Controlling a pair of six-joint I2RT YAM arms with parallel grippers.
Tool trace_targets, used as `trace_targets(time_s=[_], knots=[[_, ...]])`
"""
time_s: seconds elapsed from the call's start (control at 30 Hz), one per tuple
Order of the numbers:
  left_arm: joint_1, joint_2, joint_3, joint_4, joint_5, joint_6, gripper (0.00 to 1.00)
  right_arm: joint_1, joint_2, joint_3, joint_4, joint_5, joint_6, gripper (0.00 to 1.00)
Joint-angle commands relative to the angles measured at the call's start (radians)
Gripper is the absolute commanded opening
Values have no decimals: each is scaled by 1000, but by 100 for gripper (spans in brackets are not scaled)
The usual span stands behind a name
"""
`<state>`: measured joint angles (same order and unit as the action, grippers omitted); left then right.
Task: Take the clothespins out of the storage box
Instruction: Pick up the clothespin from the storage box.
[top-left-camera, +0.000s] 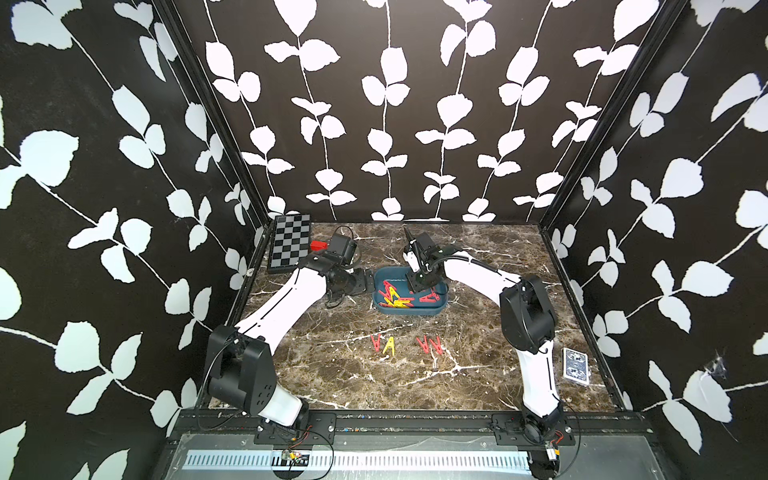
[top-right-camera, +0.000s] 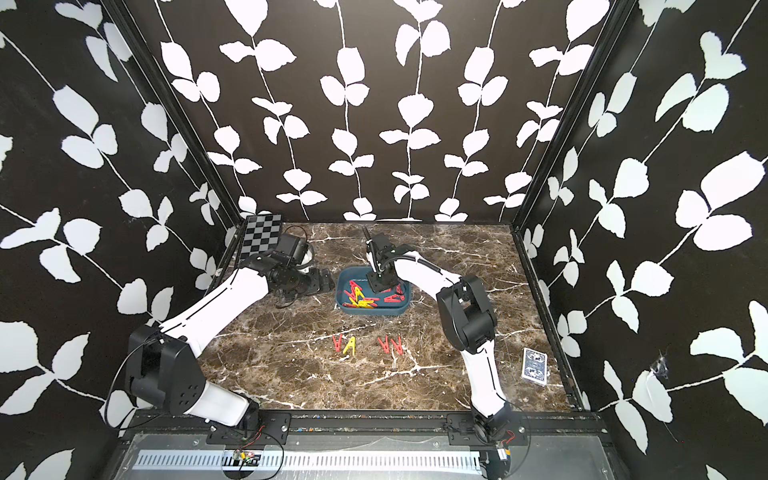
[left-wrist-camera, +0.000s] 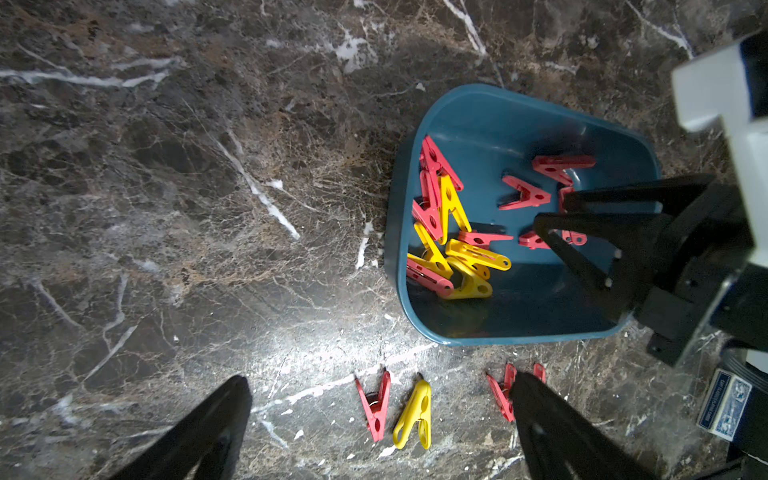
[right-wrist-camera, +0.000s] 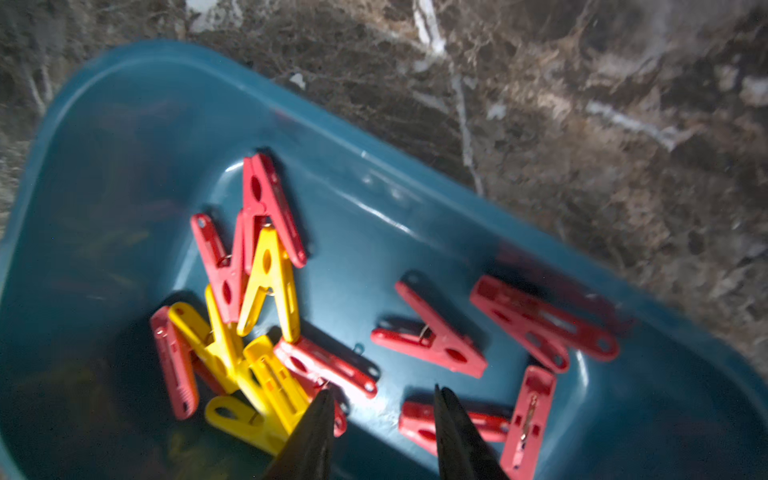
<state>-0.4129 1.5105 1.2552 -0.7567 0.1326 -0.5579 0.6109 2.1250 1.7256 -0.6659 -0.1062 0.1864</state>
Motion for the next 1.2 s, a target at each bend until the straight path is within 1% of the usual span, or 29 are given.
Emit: trace_targets(time_s=[0.0,0.17,0.43,0.63,0.7,0.73,0.8,0.9,0.97,1.03,1.1,1.17], knots=[[6,0,34,7,19,11,99,-11,40,48,-48,26,-65,40],[10,8,36,6,28,9,99,-15,88,91,-56,10,-83,40],[14,11,38,5,34,7,99,-16,150,149,-67,25,-96,39],[18,11,37,2,36,6,99,-14,166,141,-66,36,-99,33],[19,11,35,2,37,6,99,-13,169,134,-65,43,-99,26],[19,10,35,2,36,5,99,-13,171,134,-64,43,-99,25],[21,8,33,1,36,5,99,-10,173,135,-66,50,-97,19],[20,5,31,2,38,5,99,-7,174,137,-65,52,-97,15],[20,4,29,0,38,4,99,-2,177,134,-64,50,-96,16],[21,-1,28,-1,38,3,99,3,182,131,-64,54,-95,23],[21,-7,27,1,38,4,99,8,186,125,-58,60,-95,23],[21,-12,24,-2,38,6,99,10,187,120,-49,68,-92,20]])
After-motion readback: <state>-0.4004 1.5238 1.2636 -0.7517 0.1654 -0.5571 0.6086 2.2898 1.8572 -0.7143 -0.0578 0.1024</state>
